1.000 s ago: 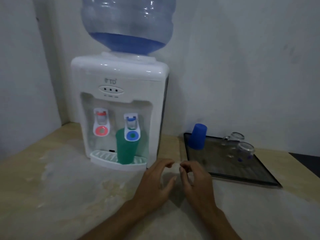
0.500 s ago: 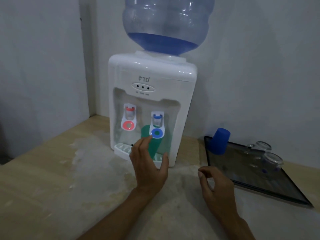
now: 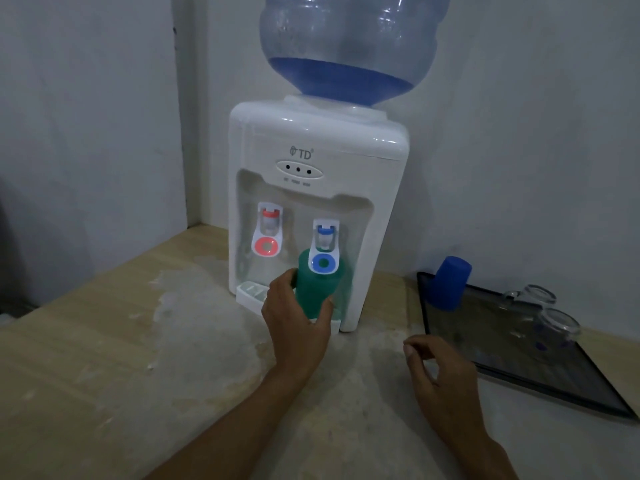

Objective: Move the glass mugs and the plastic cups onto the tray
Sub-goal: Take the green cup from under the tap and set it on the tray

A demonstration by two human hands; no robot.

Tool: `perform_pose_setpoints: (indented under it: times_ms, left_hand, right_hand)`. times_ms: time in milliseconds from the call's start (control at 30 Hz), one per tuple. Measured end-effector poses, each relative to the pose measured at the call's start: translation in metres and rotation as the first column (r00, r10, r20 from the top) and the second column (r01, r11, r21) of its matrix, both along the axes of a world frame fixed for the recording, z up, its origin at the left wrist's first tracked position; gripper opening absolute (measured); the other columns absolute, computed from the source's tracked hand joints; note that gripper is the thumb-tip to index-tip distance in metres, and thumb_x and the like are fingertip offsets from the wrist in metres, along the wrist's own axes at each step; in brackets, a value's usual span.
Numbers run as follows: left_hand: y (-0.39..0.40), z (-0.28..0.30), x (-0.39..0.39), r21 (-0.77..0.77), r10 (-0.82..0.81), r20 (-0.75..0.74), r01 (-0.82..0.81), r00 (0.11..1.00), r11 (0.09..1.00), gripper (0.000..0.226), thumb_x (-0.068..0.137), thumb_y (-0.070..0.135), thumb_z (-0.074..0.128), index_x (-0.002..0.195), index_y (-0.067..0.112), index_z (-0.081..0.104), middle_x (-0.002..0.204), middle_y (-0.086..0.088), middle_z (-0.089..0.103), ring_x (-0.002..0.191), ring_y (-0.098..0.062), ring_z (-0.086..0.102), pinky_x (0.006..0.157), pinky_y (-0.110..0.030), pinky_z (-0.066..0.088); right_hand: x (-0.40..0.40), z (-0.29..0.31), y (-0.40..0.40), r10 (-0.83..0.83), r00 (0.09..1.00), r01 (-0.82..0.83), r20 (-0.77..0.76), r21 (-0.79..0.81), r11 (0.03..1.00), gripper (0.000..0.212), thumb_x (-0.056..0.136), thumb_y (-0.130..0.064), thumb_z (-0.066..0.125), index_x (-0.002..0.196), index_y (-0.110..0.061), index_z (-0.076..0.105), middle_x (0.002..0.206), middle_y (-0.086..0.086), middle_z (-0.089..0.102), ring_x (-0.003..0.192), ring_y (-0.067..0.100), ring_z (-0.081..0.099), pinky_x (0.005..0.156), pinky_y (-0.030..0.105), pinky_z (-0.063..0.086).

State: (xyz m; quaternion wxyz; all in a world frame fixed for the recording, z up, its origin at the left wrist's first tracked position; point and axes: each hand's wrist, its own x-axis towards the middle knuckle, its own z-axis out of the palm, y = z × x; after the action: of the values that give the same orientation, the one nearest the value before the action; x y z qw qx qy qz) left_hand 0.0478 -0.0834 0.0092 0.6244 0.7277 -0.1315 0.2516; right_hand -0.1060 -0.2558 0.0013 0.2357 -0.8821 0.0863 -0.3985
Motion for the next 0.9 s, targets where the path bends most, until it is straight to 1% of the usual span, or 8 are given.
perform_pose_setpoints:
  times_ms: [67, 200, 333, 433, 533, 667, 767, 900]
  left_hand:
    - [0.0, 0.0, 0.001, 0.007, -0.023, -0.036, 0.023, 0.999, 1.0, 0.073, 0.075, 0.026, 0.09, 0.135, 0.023, 0.048, 0.13, 0.004, 0.063, 0.119, -0.015, 0.059, 0.1, -0.045, 0.058]
    - [-0.001, 0.001, 0.002, 0.019, -0.07, -0.086, 0.072, 0.994, 0.997, 0.075, 0.076, 0.022, 0.088, 0.137, 0.027, 0.046, 0.125, 0.017, 0.056, 0.116, -0.005, 0.054, 0.1, -0.039, 0.058]
    - [-0.002, -0.003, 0.006, 0.044, -0.097, -0.14, 0.104, 0.985, 0.994, 0.079, 0.078, 0.022, 0.087, 0.142, 0.027, 0.043, 0.138, 0.006, 0.06, 0.126, -0.014, 0.057, 0.104, -0.044, 0.056]
    - [-0.003, -0.006, 0.009, 0.059, -0.096, -0.156, 0.107, 0.983, 0.993, 0.081, 0.078, 0.023, 0.087, 0.144, 0.028, 0.041, 0.141, 0.005, 0.059, 0.129, -0.018, 0.057, 0.105, -0.046, 0.055]
    - [-0.003, -0.008, 0.011, 0.085, -0.104, -0.156, 0.118, 0.982, 0.989, 0.082, 0.076, 0.023, 0.086, 0.144, 0.029, 0.039, 0.14, 0.005, 0.058, 0.13, -0.019, 0.056, 0.106, -0.047, 0.055]
    - [-0.005, -0.01, 0.011, 0.096, -0.114, -0.172, 0.132, 0.978, 0.987, 0.083, 0.077, 0.02, 0.087, 0.145, 0.027, 0.04, 0.143, 0.004, 0.057, 0.133, -0.019, 0.054, 0.108, -0.048, 0.053]
    - [-0.005, -0.007, 0.008, 0.055, -0.111, -0.166, 0.121, 0.98, 0.991, 0.082, 0.078, 0.02, 0.087, 0.145, 0.027, 0.04, 0.143, 0.005, 0.057, 0.133, -0.018, 0.054, 0.107, -0.044, 0.054]
    - [-0.004, -0.002, 0.0, -0.004, -0.118, -0.097, 0.118, 0.988, 0.993, 0.08, 0.081, 0.027, 0.085, 0.145, 0.028, 0.039, 0.137, 0.014, 0.053, 0.127, -0.008, 0.052, 0.102, -0.031, 0.055]
  right_hand:
    - [0.0, -0.001, -0.001, -0.004, 1.0, 0.004, -0.004, -0.008, 1.0, 0.014, 0.092, -0.007, 0.072, 0.093, -0.021, 0.073, 0.084, -0.012, 0.069, 0.082, 0.001, 0.065, 0.069, 0.026, 0.056]
    - [0.0, 0.0, 0.001, -0.007, 1.0, 0.007, -0.011, -0.019, 1.0, 0.015, 0.091, -0.006, 0.073, 0.093, -0.02, 0.073, 0.083, -0.01, 0.07, 0.08, -0.007, 0.063, 0.07, 0.015, 0.052]
    - [0.0, 0.0, 0.0, 0.0, 1.0, 0.0, -0.008, -0.015, 1.0, 0.015, 0.091, -0.005, 0.073, 0.094, -0.019, 0.073, 0.083, -0.01, 0.069, 0.078, -0.004, 0.064, 0.069, 0.021, 0.055]
    - [0.001, -0.001, -0.001, 0.008, 1.0, -0.008, -0.01, -0.004, 1.0, 0.015, 0.091, -0.005, 0.073, 0.093, -0.02, 0.074, 0.083, -0.014, 0.068, 0.083, -0.002, 0.065, 0.07, 0.02, 0.054]
    - [0.001, 0.0, -0.001, 0.013, 1.0, -0.013, -0.012, -0.009, 1.0, 0.016, 0.091, -0.006, 0.073, 0.093, -0.021, 0.073, 0.083, -0.012, 0.07, 0.078, -0.004, 0.064, 0.069, 0.022, 0.056]
    - [0.0, 0.001, 0.001, 0.018, 0.999, -0.018, -0.026, 0.0, 1.0, 0.021, 0.091, -0.006, 0.073, 0.093, -0.026, 0.07, 0.083, -0.015, 0.067, 0.08, -0.002, 0.065, 0.071, 0.011, 0.051]
    - [0.0, 0.002, 0.001, 0.024, 0.999, -0.024, -0.031, -0.005, 1.0, 0.017, 0.09, -0.006, 0.073, 0.093, -0.023, 0.072, 0.083, -0.016, 0.067, 0.09, -0.002, 0.064, 0.073, 0.006, 0.049]
    - [-0.001, 0.003, 0.002, 0.031, 0.999, -0.031, -0.038, -0.004, 1.0, 0.019, 0.091, -0.006, 0.073, 0.092, -0.025, 0.071, 0.083, -0.02, 0.066, 0.09, -0.002, 0.064, 0.075, 0.008, 0.049]
